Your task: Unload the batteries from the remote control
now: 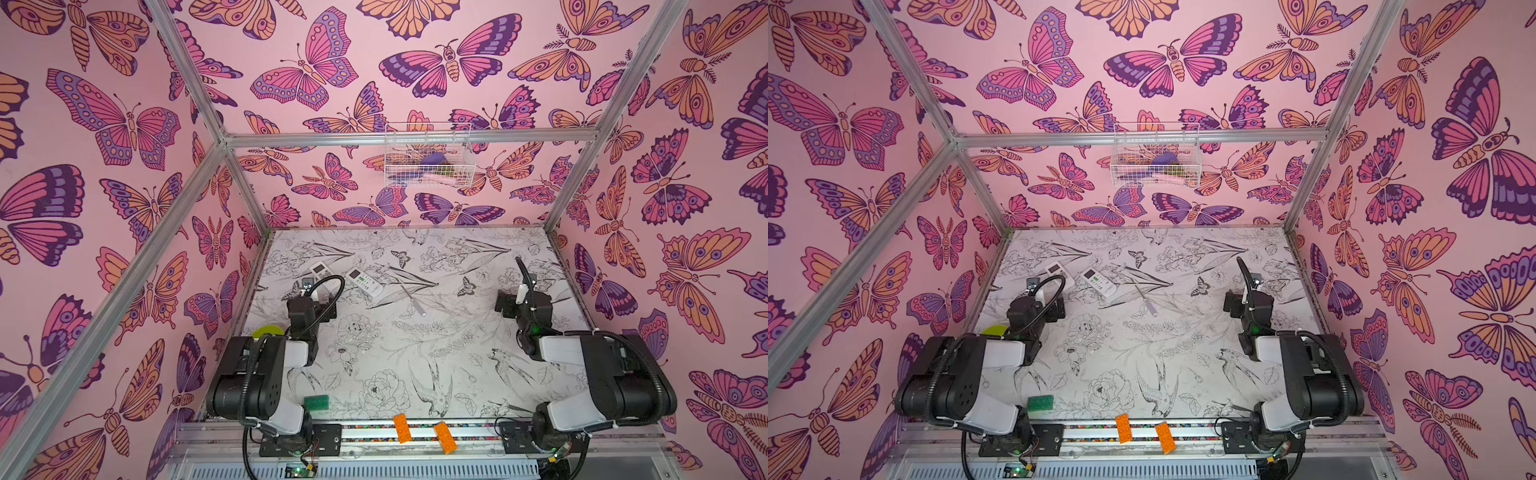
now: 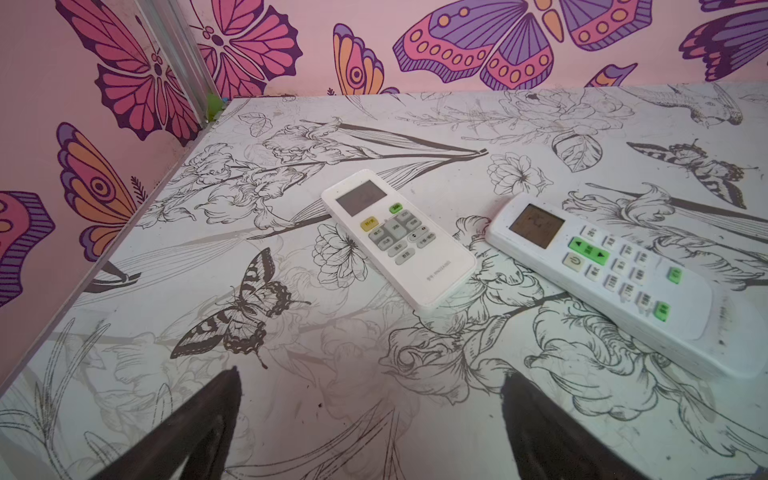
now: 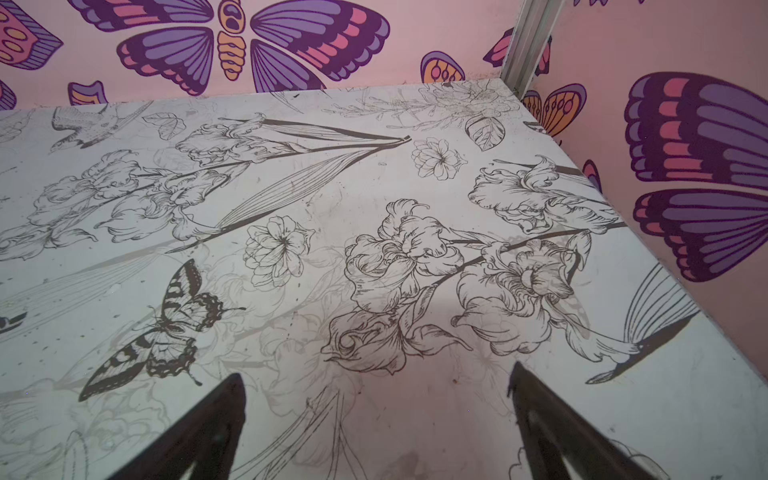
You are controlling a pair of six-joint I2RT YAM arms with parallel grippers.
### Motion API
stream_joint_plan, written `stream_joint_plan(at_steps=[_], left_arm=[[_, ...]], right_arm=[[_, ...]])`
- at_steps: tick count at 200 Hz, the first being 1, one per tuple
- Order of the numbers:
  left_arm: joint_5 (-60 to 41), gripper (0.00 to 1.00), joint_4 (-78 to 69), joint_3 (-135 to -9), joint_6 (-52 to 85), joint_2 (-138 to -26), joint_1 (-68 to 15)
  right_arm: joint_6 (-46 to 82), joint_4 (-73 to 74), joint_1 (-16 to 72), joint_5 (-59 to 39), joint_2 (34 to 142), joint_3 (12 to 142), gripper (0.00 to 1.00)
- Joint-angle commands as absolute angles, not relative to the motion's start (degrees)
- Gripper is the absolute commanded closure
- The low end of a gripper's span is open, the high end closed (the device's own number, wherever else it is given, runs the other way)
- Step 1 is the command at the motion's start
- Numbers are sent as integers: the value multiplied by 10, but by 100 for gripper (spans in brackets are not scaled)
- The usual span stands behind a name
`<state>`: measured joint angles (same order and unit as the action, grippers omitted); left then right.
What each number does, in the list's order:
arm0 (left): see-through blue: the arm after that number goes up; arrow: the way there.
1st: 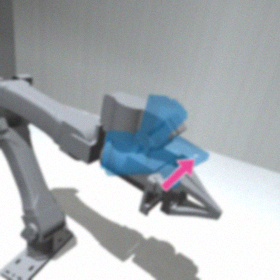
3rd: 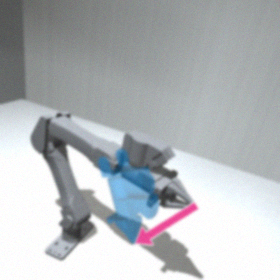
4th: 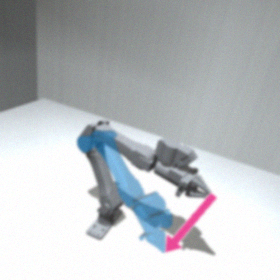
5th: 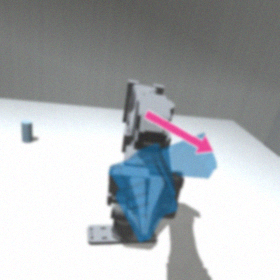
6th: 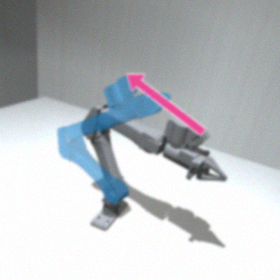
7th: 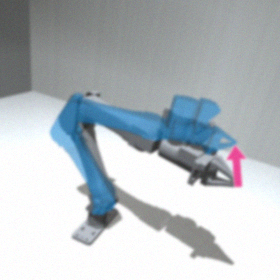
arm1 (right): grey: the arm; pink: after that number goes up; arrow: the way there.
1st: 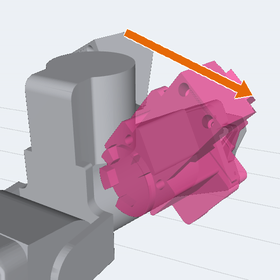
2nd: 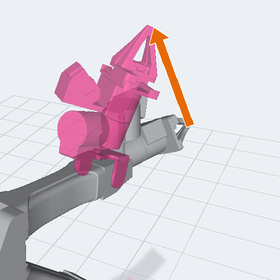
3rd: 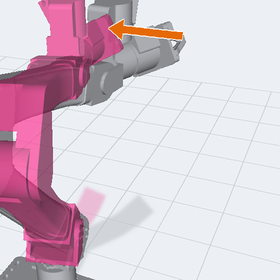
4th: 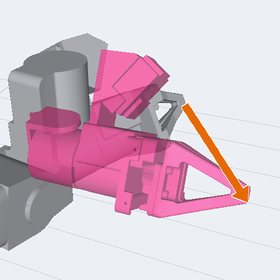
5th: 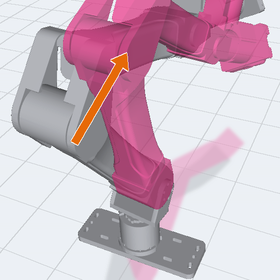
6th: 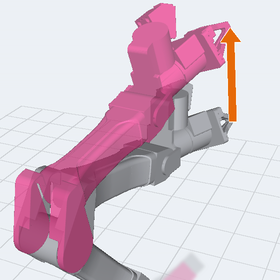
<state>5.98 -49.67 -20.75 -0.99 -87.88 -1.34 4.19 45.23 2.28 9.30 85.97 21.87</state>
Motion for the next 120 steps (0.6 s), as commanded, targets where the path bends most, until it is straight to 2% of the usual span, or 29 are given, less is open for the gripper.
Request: stream_joint_plan(at_steps=[1,120], left_arm=[[58,1,-515,-213,-7,-885,-11],[59,1,-508,-214,-7,-884,-11]], right_arm=[[33,466,18,86,863,229,1],[30,467,18,83,863,228,1]])
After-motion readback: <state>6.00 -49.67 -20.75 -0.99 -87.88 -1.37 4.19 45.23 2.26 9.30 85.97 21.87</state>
